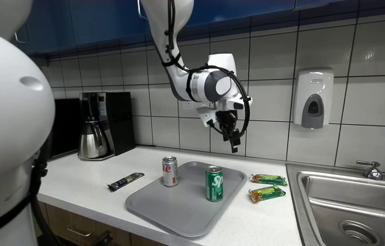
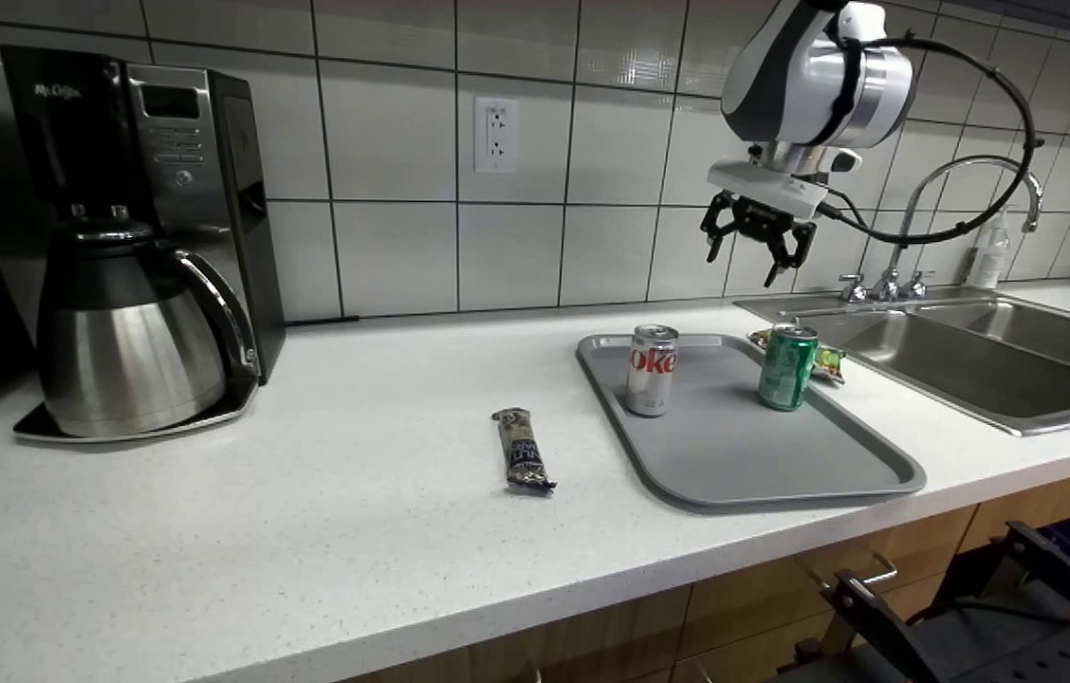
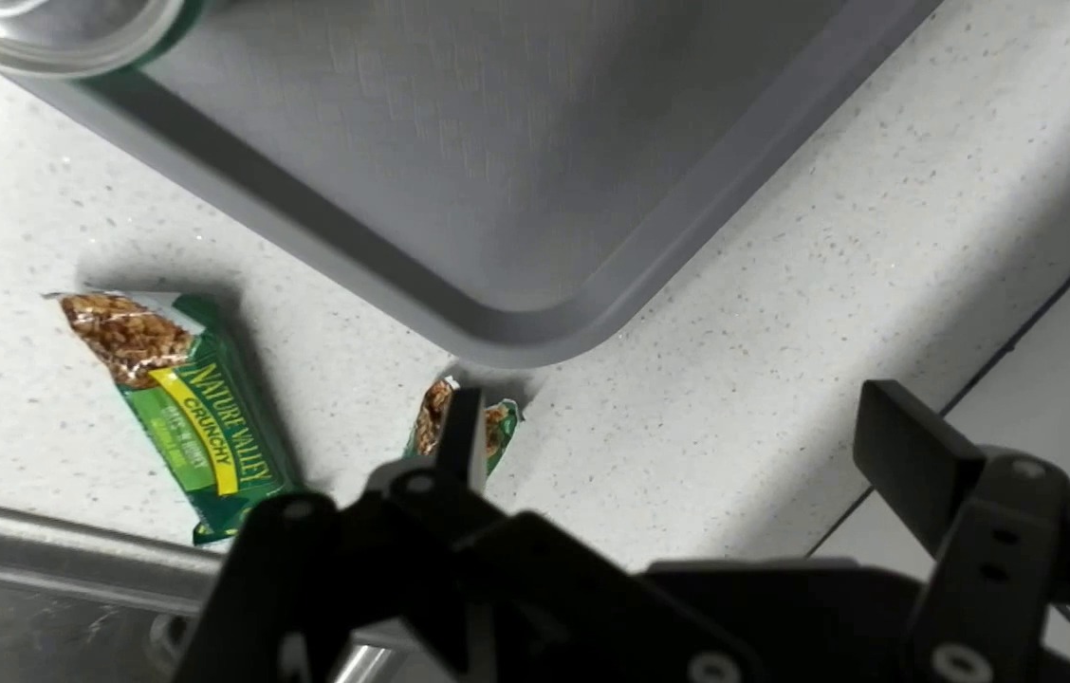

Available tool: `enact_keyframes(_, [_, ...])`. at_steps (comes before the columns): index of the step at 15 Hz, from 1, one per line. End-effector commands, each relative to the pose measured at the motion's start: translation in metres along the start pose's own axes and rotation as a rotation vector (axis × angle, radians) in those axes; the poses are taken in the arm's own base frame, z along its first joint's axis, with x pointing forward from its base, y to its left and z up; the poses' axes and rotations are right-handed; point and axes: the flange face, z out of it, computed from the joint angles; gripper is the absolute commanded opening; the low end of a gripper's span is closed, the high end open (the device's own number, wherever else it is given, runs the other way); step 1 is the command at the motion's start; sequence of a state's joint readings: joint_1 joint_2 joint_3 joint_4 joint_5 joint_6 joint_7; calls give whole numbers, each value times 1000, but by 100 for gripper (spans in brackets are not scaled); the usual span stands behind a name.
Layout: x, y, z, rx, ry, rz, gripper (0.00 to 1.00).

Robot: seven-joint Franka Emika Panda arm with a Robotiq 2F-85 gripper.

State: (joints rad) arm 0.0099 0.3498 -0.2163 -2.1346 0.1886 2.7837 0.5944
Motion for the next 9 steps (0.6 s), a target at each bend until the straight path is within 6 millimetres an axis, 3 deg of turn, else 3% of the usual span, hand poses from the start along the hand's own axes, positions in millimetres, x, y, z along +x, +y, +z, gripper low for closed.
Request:
enact_keyframes(1, [-23, 1, -29, 32, -4, -70, 100])
enact_keyframes(9, [-72, -14, -63, 84, -27, -193, 100])
